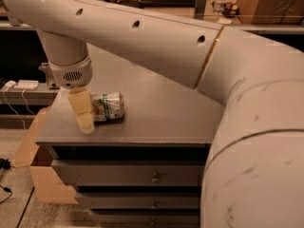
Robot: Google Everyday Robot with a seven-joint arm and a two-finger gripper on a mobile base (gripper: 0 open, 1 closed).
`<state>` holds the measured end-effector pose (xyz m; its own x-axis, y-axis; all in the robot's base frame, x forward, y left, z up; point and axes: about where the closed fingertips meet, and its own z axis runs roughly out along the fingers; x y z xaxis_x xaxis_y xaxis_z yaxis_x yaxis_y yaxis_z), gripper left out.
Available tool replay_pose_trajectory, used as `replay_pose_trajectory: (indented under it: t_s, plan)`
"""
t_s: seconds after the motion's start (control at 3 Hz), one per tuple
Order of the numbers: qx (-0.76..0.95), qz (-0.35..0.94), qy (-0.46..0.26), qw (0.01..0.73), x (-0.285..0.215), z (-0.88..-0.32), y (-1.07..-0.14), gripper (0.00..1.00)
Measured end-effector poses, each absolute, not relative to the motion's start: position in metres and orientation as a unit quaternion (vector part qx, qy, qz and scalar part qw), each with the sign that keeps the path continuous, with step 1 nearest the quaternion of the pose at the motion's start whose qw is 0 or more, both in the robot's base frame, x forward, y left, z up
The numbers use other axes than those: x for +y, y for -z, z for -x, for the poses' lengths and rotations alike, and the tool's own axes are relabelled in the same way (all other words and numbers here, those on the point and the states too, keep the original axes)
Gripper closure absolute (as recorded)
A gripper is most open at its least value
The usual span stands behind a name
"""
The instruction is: Place 7up can upright
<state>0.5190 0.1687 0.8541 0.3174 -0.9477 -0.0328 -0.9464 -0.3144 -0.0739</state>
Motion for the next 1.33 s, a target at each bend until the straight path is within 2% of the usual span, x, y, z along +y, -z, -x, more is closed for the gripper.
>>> replay_pose_trajectory:
  t_s: [1.33]
  plan:
    - [0.611,0.791,0.032,0.02,0.145,-0.533,-0.831,0.0]
